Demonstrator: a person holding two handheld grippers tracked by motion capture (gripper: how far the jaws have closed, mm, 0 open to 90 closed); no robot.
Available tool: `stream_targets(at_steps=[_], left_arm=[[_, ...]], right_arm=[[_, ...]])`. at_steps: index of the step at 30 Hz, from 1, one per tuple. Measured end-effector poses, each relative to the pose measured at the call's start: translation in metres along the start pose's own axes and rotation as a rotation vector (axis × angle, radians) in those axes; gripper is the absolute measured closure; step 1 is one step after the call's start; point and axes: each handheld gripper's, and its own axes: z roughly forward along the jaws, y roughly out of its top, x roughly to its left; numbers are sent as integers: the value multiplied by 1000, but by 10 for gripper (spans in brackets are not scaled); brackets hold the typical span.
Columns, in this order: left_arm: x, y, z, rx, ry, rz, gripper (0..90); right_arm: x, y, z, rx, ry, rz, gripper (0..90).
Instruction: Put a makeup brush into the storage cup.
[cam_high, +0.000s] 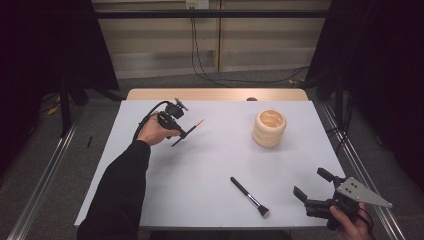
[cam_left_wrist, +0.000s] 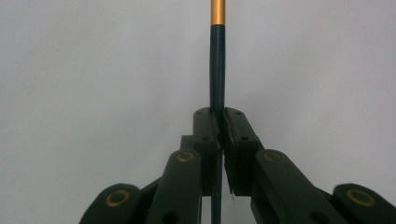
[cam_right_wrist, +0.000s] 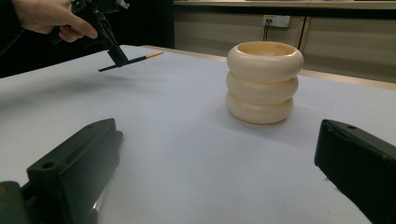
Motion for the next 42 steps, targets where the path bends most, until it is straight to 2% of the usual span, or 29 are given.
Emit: stream_targets(at_steps=[2,4,5,8,9,10,11,13,14,15,17,18,22,23,24,25,26,27,28,31,32,33,34,35,37,38,40,42], left_arm=[[-1,-1,0,-21,3,-11,845],[-4,-2,1,-71,4,-62,845],[0,-3,-2,-33,0,-8,845],[-1,-5,-4,-65,-4,-34,845],[-3,-6,-2,-94,-4,-64,845],[-1,-6,-4,-78,0,-31,844],[-3,-7,-4,-91,0,-44,844],[-3,-9,-6,-103,11,-34,845],[-5,-10,-6,-140,0,-64,845],[-3,-10,-8,-125,8,-33,845],[-6,-12,-8,-161,13,-64,844],[-4,-12,-10,-148,11,-38,845],[-7,-16,-10,-201,14,-58,844],[-7,-17,-11,-201,18,-42,844],[-9,-18,-10,-226,19,-71,845],[-8,-19,-12,-215,23,-39,845],[-8,-20,-12,-226,21,-46,845],[-9,-20,-13,-223,20,-32,845],[-11,-21,-12,-245,18,-51,845],[-12,-22,-13,-224,20,-41,844],[-13,-23,-12,-249,17,-57,844],[-12,-23,-14,-238,24,-36,845],[-15,-24,-12,-276,16,-73,844],[-17,-25,-13,-287,24,-87,844],[-18,-26,-14,-312,30,-90,845],[-17,-27,-16,-313,41,-67,844],[-18,-29,-17,-345,46,-70,844],[-20,-31,-18,-394,58,-93,844]], right_arm=[[0,0,0,2,3,1,0],[0,0,0,-1,0,0,0],[0,0,0,0,0,1,0],[0,0,0,2,2,0,0],[0,0,0,3,2,0,0],[0,0,0,2,2,0,0],[0,0,0,1,3,1,0],[0,0,0,1,-1,10,0],[0,0,0,2,0,8,0],[0,0,0,5,4,1,0],[0,0,0,2,3,0,0],[0,0,0,2,3,1,0],[0,0,0,1,2,1,0],[0,0,0,4,5,2,0],[0,0,0,4,8,2,0],[0,0,0,4,7,1,0],[1,0,0,2,5,3,0],[0,0,0,4,7,2,0],[1,0,0,4,6,3,0],[1,0,0,3,5,4,0],[1,0,0,3,3,-1,0],[1,0,0,5,3,1,0],[1,0,0,5,3,2,0],[1,0,0,4,1,2,0],[1,0,0,4,-1,0,0],[1,0,0,5,1,1,0],[1,0,0,2,0,2,0],[1,0,0,4,4,2,0]])
